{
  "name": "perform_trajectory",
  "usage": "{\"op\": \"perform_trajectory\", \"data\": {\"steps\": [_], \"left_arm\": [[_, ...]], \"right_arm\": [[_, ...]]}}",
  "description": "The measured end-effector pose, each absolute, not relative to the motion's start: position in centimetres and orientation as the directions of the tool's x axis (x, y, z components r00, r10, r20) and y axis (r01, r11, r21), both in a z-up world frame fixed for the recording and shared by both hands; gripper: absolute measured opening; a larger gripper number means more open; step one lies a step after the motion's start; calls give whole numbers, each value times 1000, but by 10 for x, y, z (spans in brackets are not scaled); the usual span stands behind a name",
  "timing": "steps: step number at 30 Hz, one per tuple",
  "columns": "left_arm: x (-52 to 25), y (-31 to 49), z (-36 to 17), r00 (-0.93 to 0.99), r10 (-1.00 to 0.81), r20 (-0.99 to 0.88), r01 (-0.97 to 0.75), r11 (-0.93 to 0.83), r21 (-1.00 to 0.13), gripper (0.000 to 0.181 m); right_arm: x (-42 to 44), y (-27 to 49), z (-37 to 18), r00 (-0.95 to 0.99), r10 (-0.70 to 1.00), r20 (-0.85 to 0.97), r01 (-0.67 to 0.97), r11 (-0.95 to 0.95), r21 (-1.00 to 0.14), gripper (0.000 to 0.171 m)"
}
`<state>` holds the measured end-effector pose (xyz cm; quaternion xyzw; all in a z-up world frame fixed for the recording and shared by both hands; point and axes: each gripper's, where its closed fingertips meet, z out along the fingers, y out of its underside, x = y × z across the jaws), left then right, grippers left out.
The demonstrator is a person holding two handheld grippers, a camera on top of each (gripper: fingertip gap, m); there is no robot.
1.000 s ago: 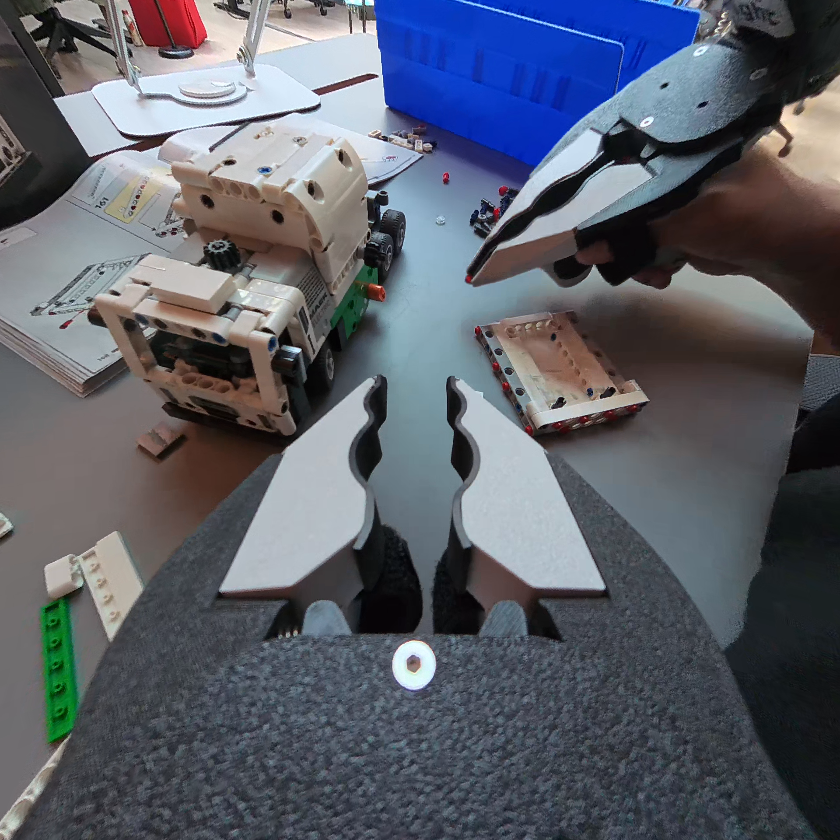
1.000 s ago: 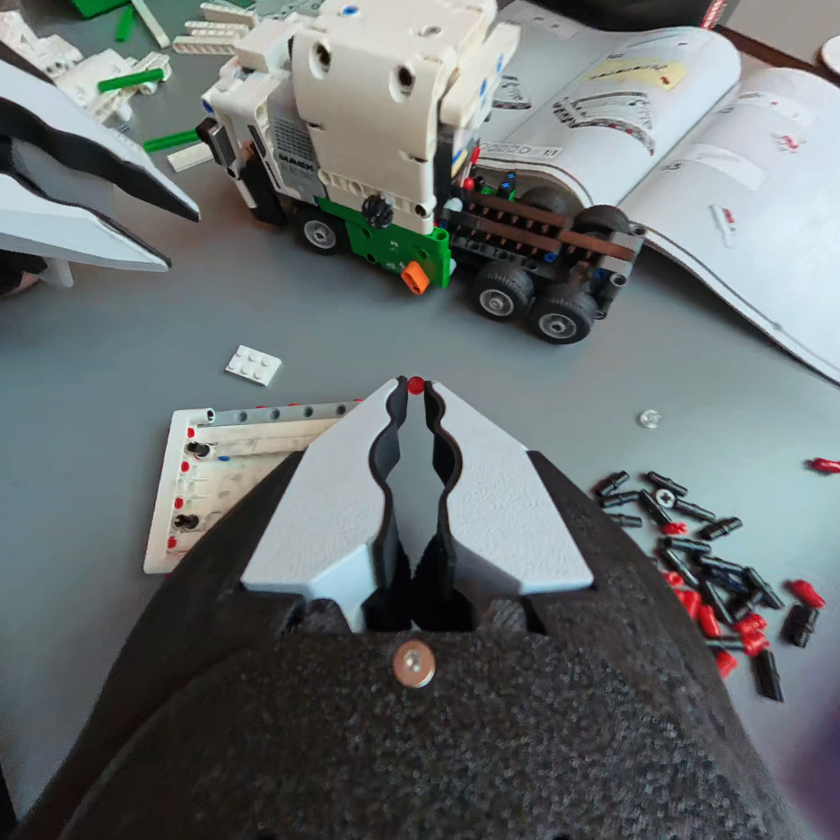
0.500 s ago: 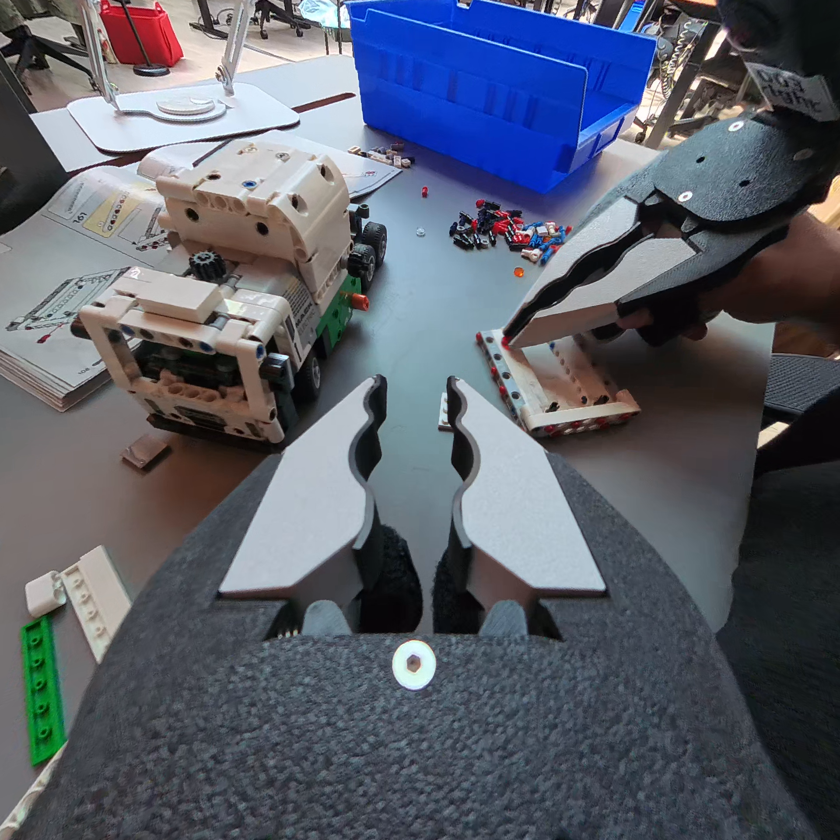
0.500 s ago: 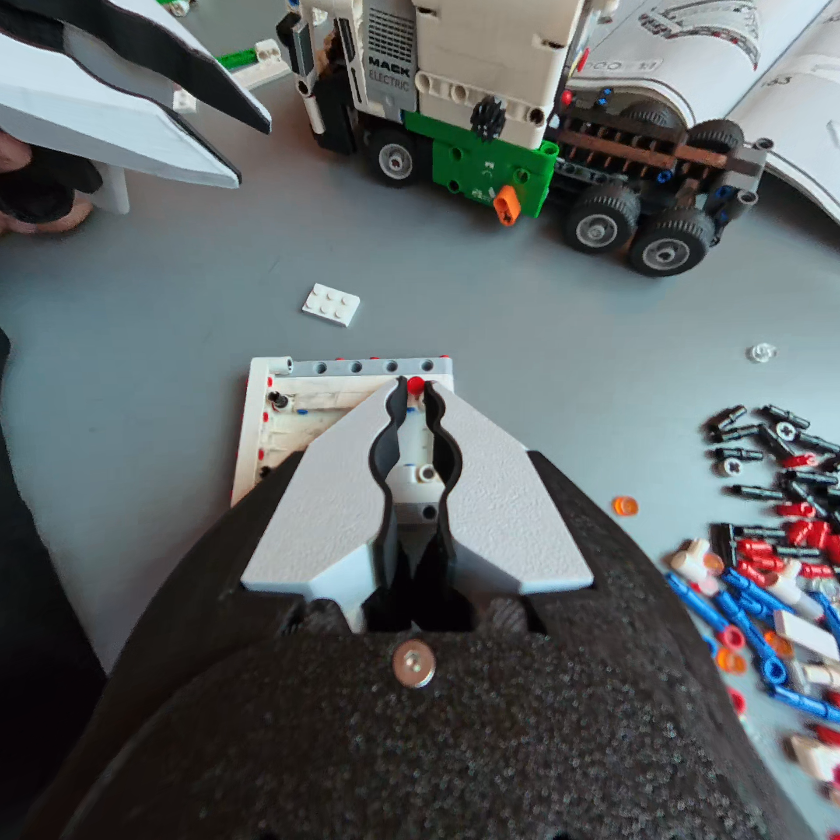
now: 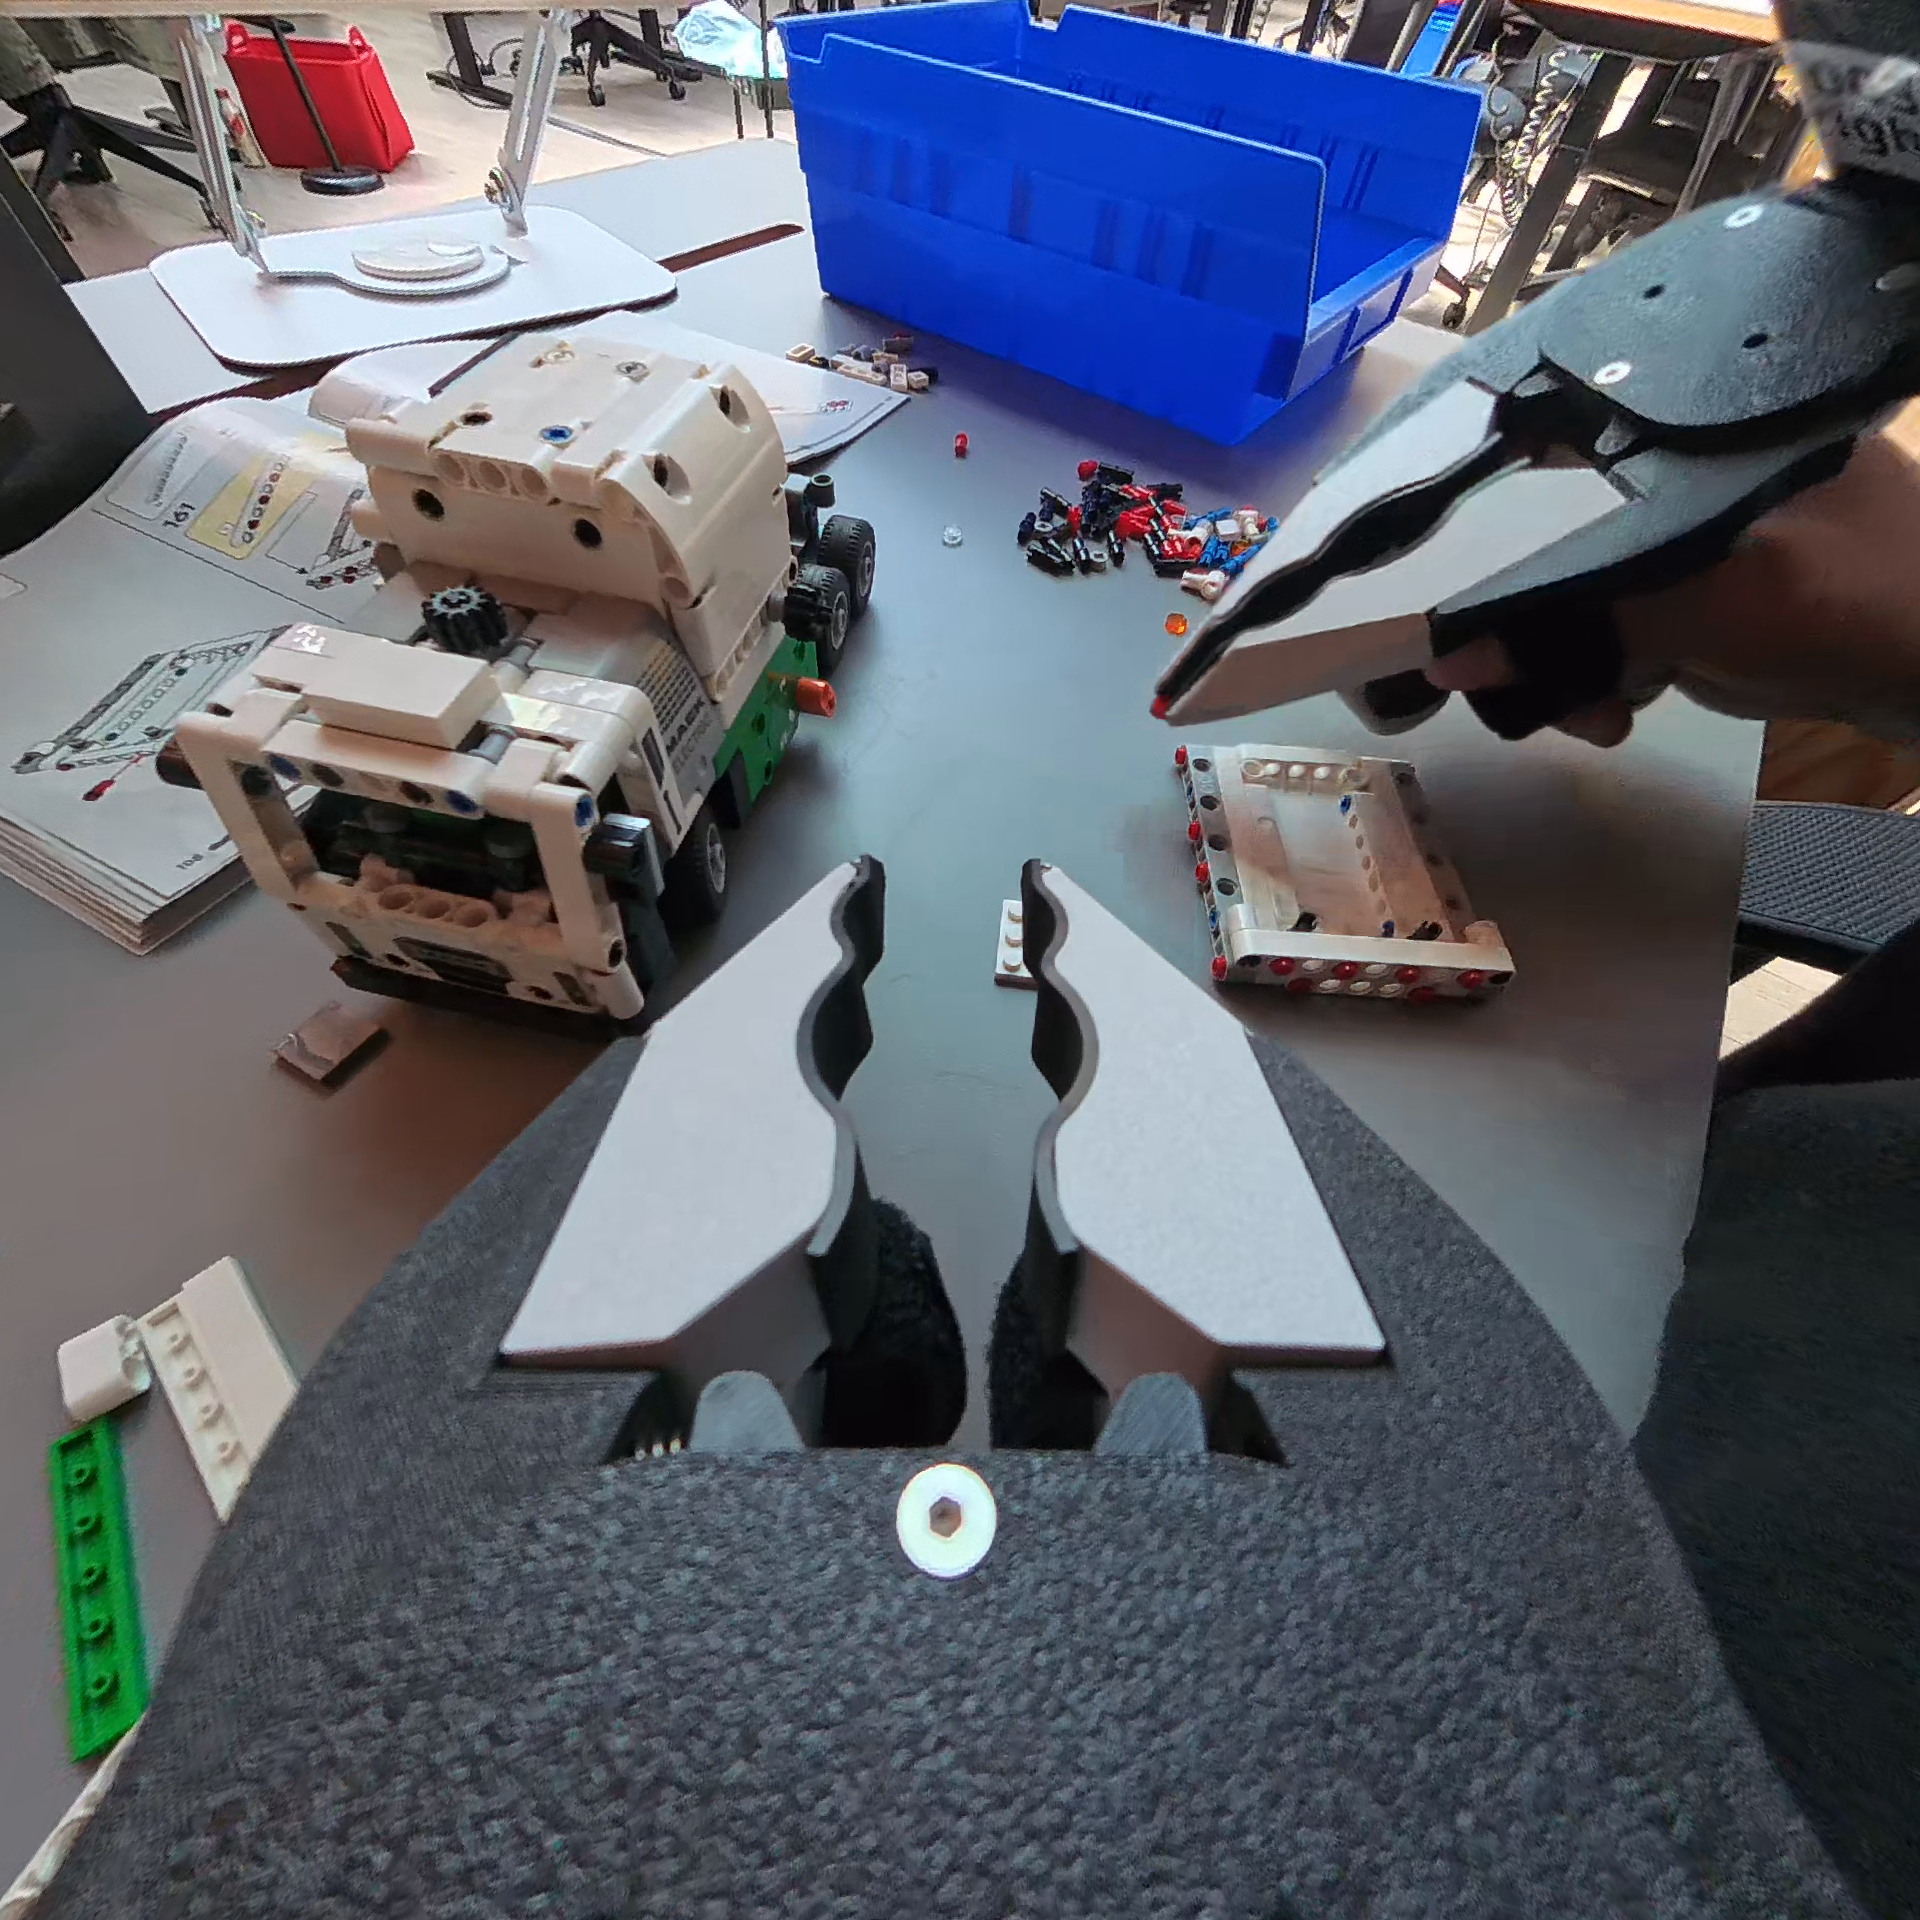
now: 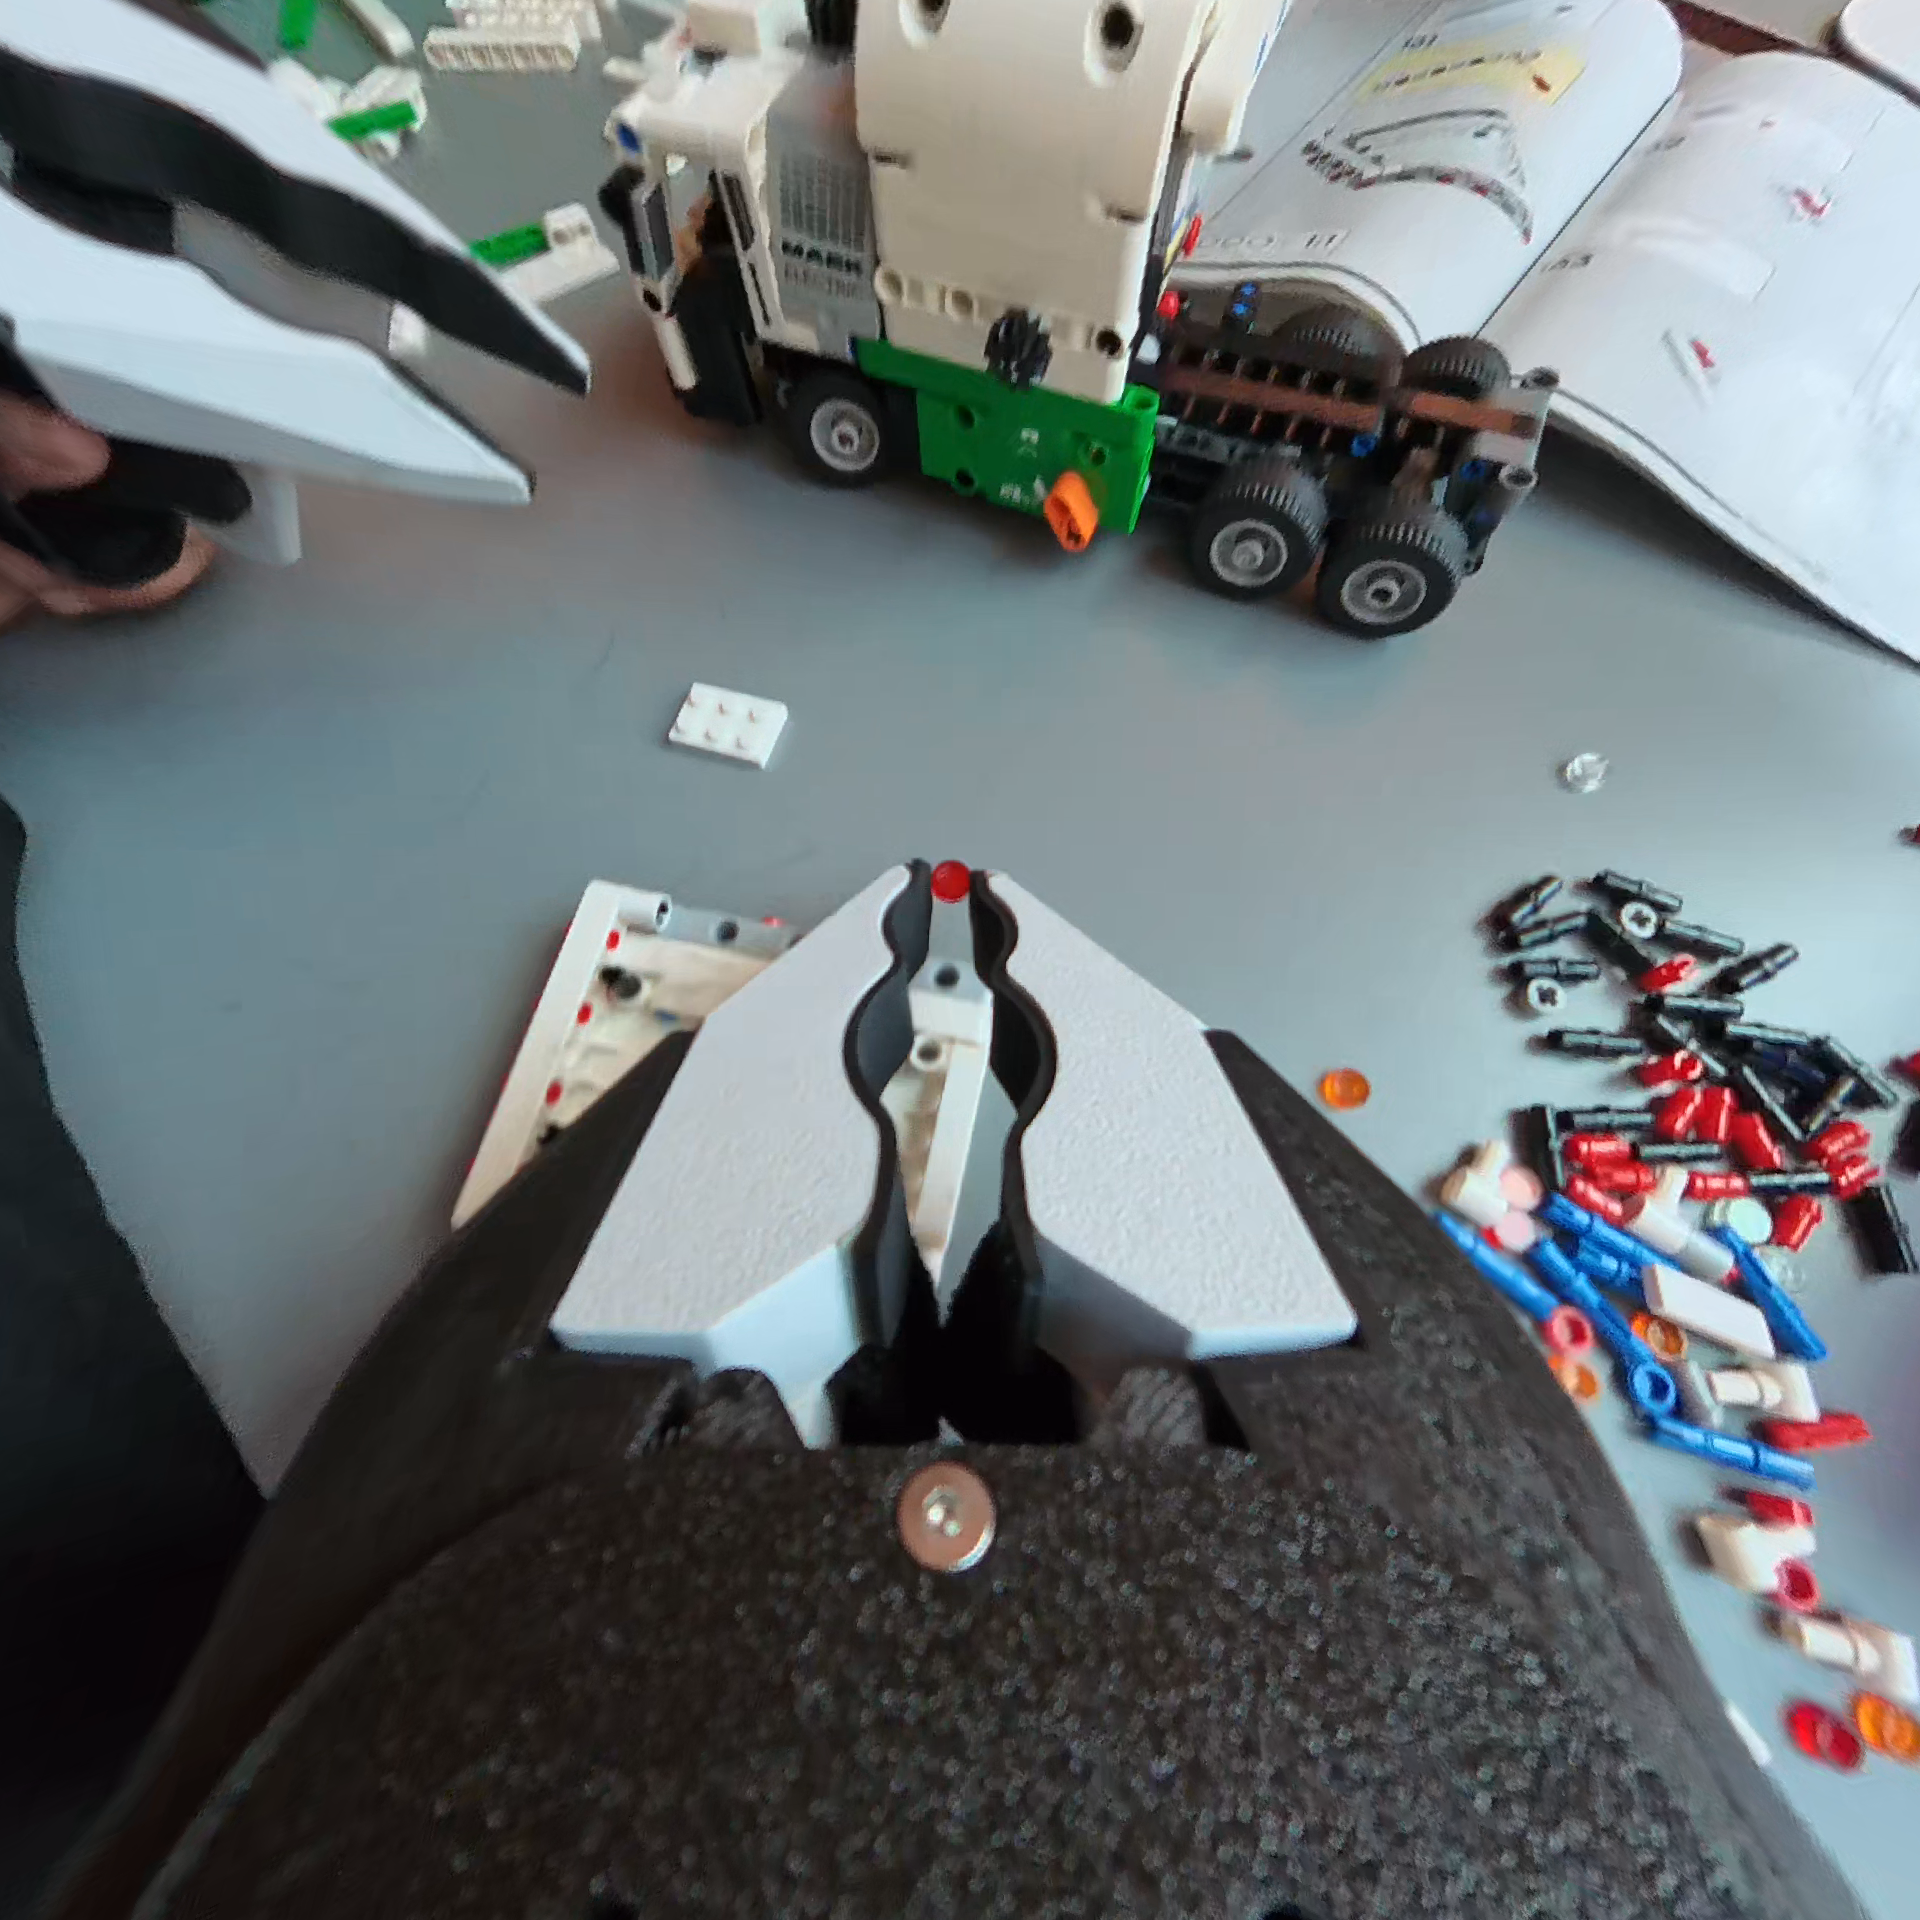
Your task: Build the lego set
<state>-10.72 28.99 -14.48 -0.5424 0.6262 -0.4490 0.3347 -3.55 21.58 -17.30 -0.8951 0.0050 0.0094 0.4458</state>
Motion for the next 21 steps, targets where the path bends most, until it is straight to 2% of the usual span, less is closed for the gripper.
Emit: {"op": "perform_trajectory", "data": {"steps": [5,10,21], "left_arm": [[-107,291,-144,-183,-981,72,-378,3,-926,24],[-106,292,-146,-178,-980,86,-388,-10,-922,24],[-105,293,-149,-175,-979,103,-409,-23,-912,24]], "right_arm": [[-20,244,-187,998,-29,56,22,-675,-737,6],[-21,256,-197,997,17,79,68,-711,-700,6],[-48,260,-199,989,129,-68,51,-741,-670,6]]}}
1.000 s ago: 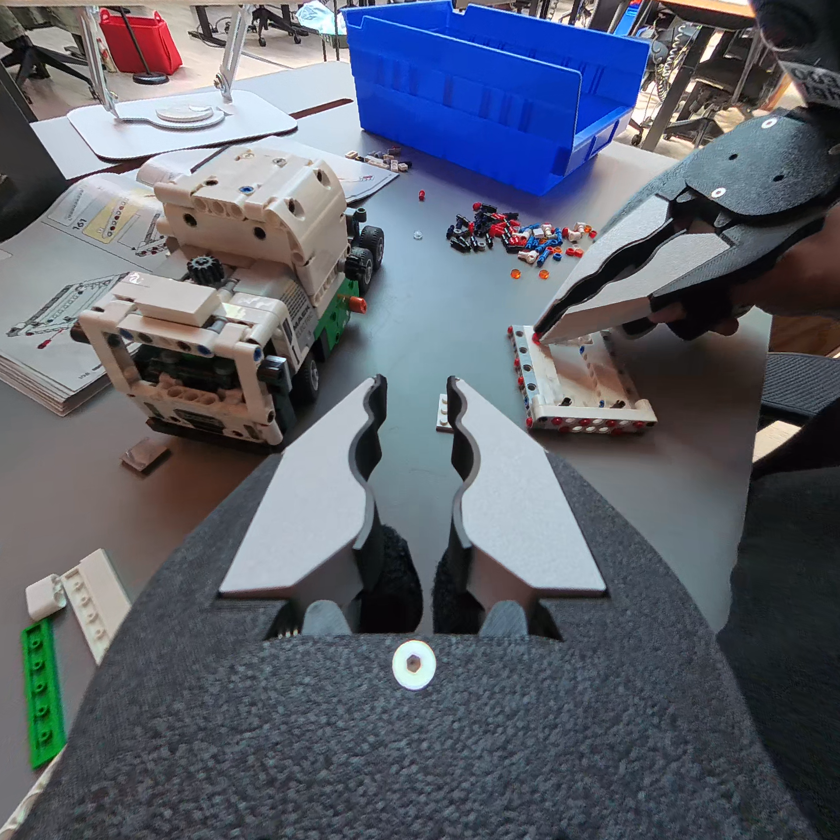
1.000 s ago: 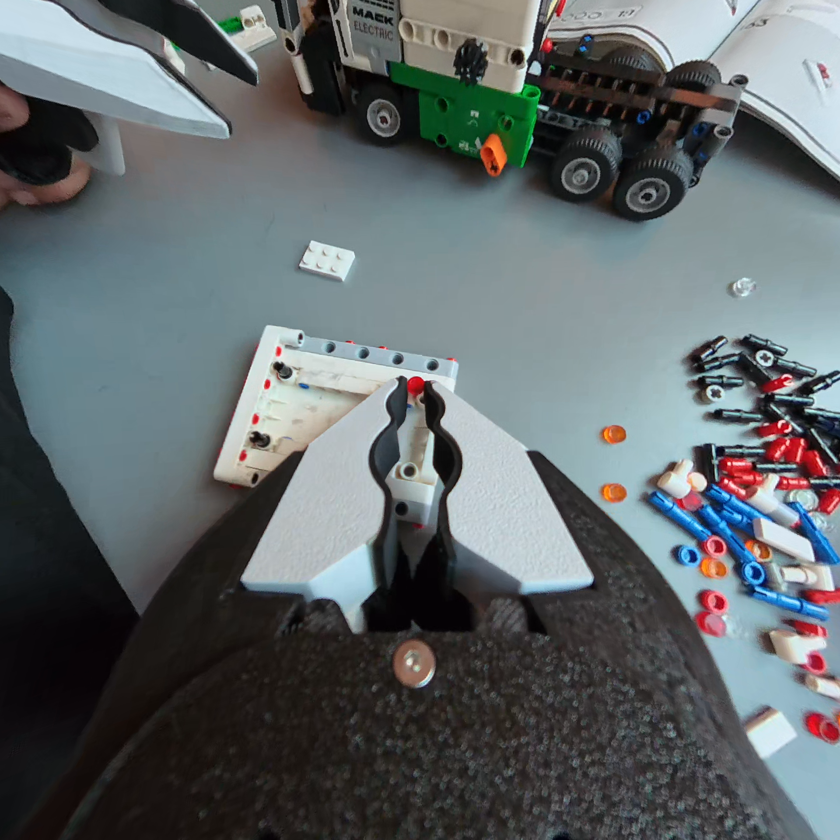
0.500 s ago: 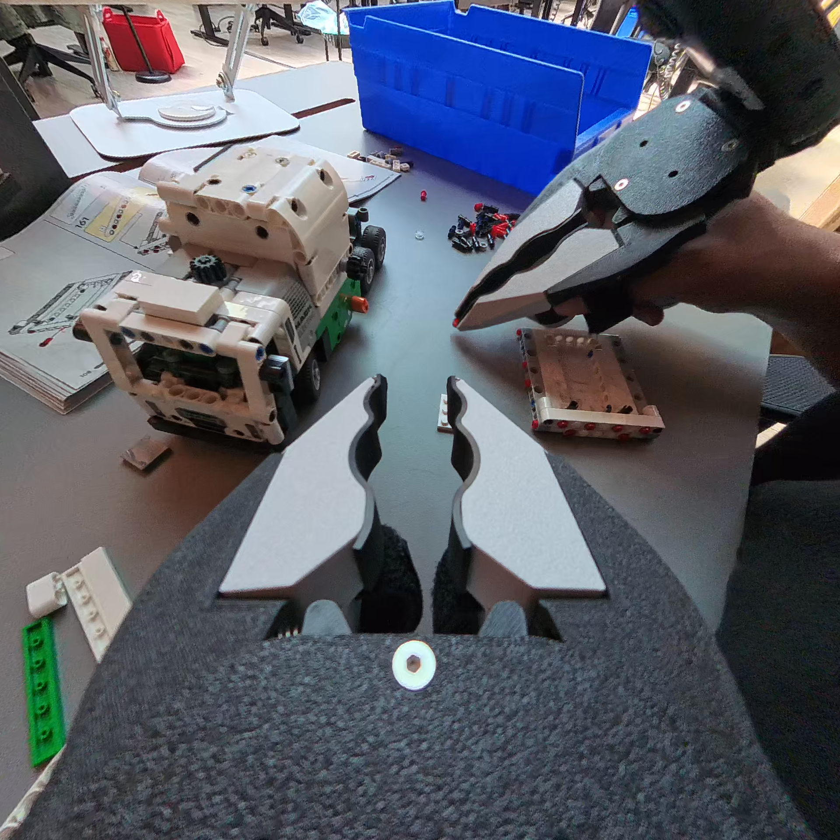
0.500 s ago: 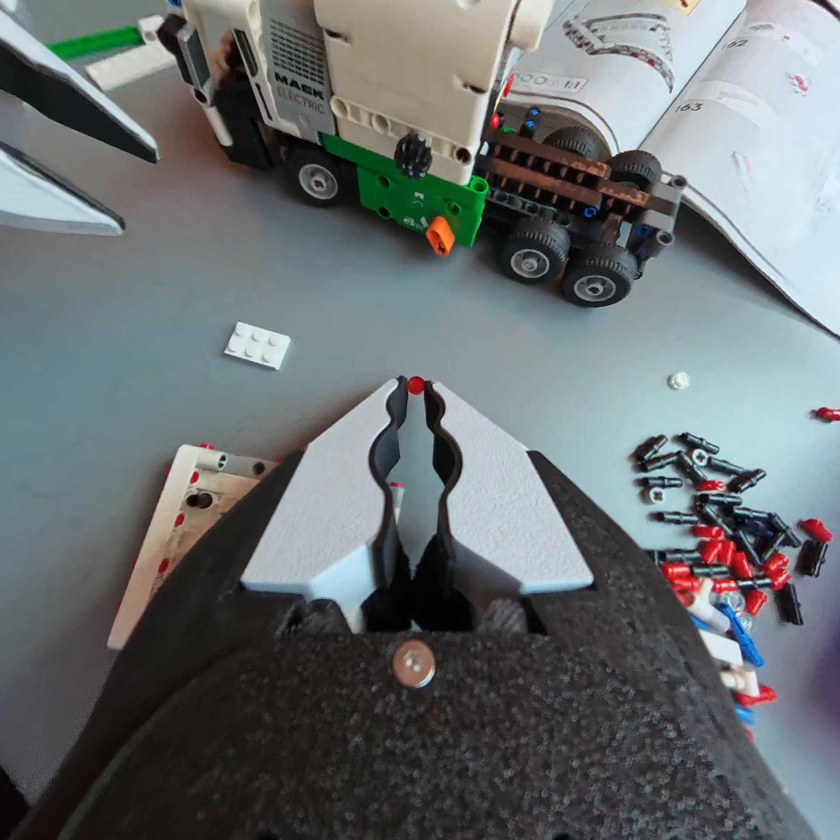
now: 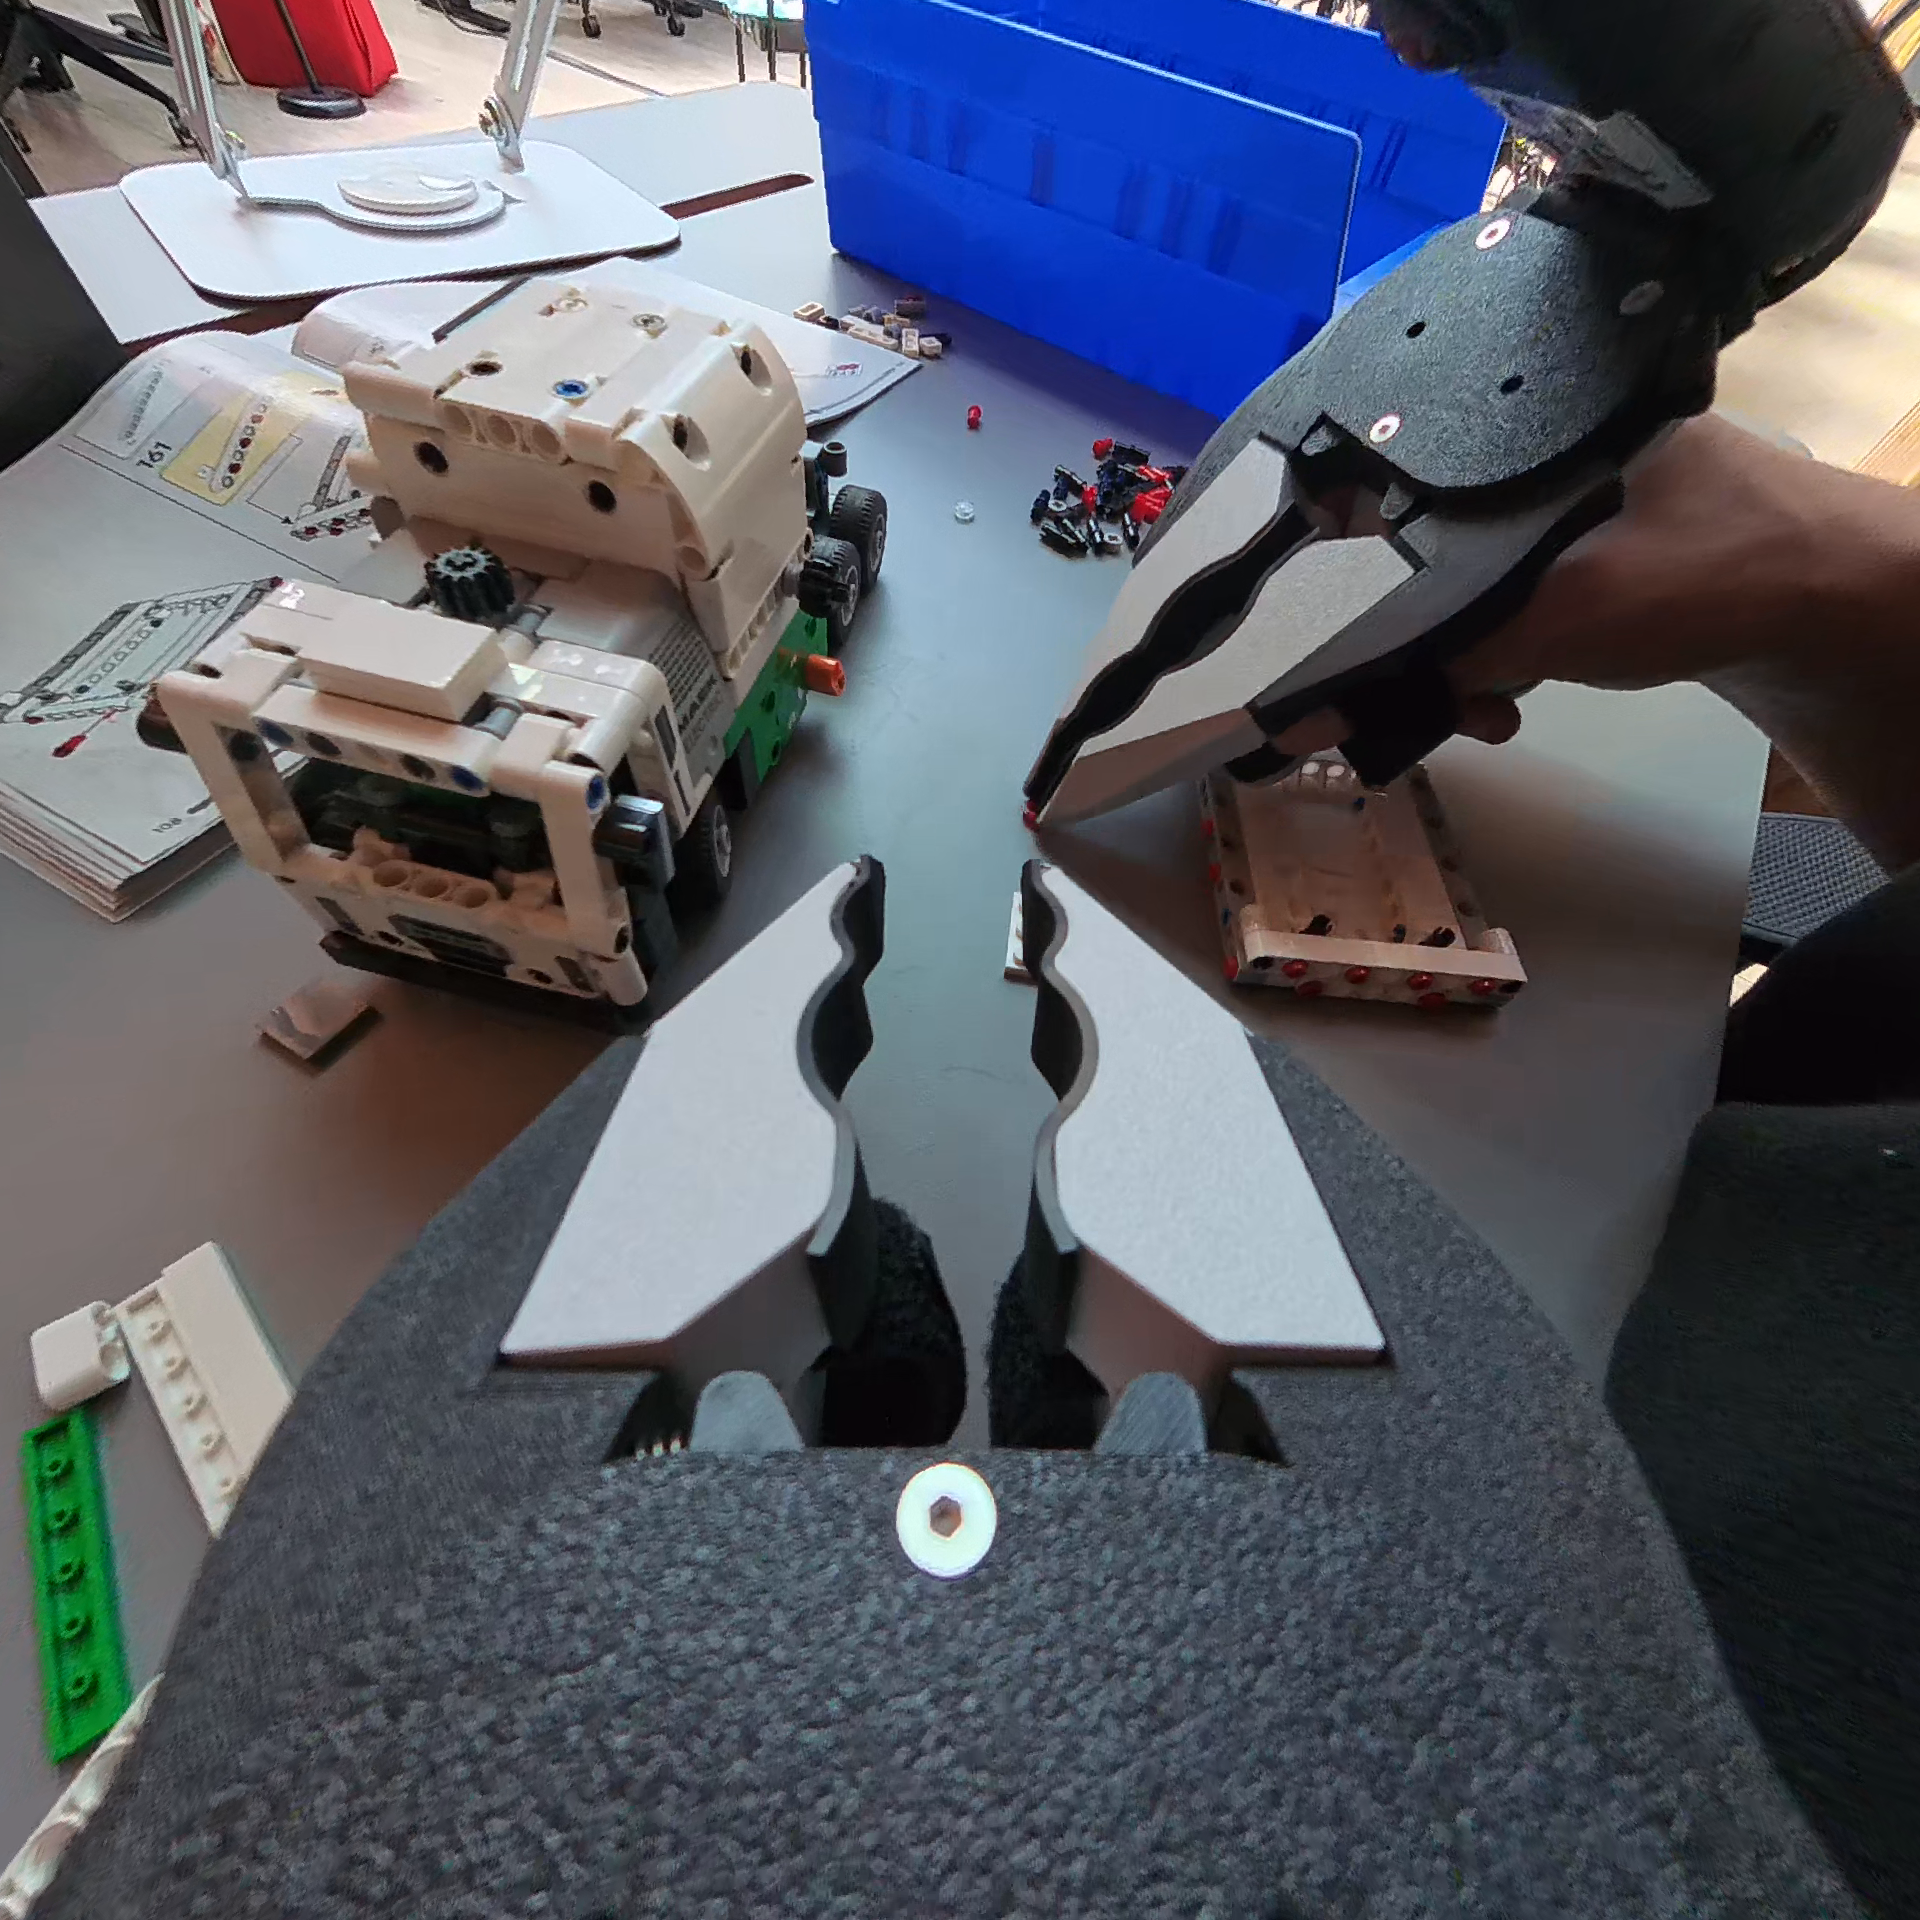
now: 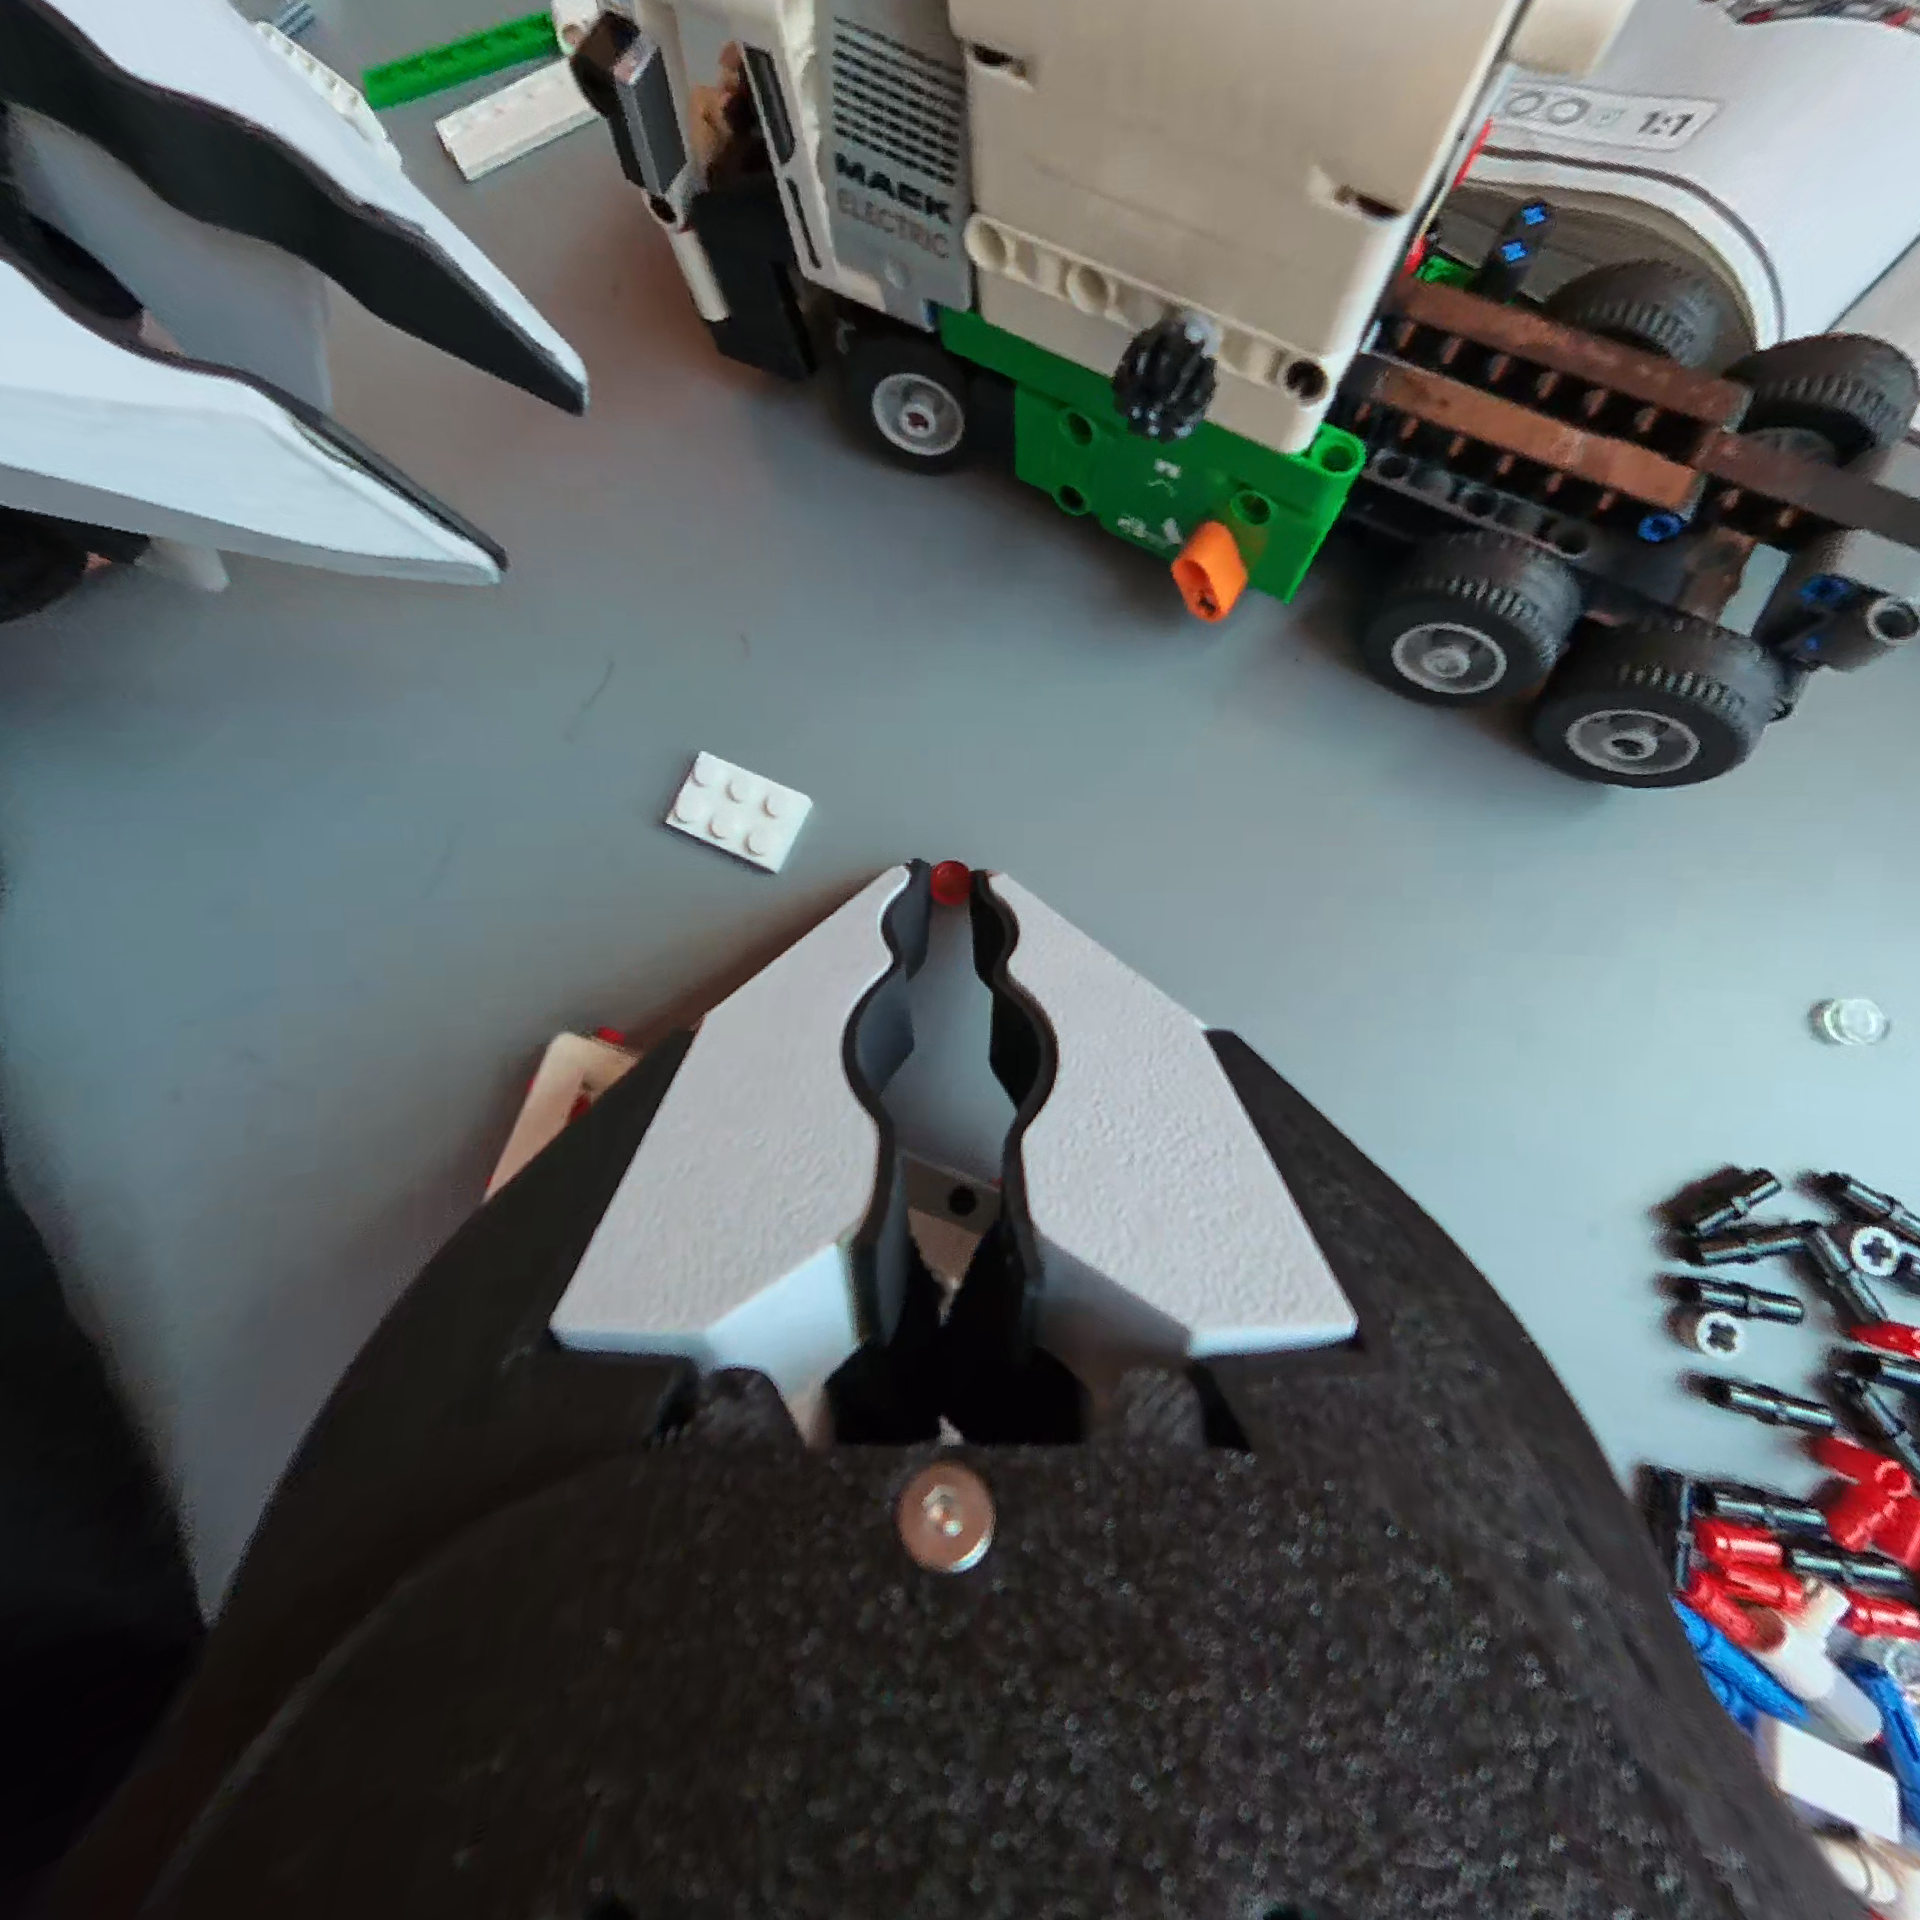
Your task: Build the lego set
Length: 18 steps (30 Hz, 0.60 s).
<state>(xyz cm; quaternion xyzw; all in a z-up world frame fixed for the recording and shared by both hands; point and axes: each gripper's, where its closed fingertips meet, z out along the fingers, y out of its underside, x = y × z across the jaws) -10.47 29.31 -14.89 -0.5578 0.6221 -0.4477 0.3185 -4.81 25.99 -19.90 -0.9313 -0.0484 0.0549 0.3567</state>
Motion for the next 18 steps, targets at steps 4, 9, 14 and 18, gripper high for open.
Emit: {"op": "perform_trajectory", "data": {"steps": [4,9,14,18], "left_arm": [[-105,293,-149,-176,-979,103,-409,-23,-912,24],[-105,293,-149,-176,-979,103,-410,-22,-912,24],[-105,293,-150,-176,-979,102,-413,-21,-911,24],[-104,292,-151,-178,-979,101,-420,-17,-907,24]], "right_arm": [[-49,261,-199,989,135,-59,63,-747,-662,6],[-46,258,-191,991,106,-81,18,-707,-707,15],[-14,221,-169,996,-54,-66,-85,-598,-797,15],[47,152,-173,939,-343,18,-195,-576,-794,11]]}}
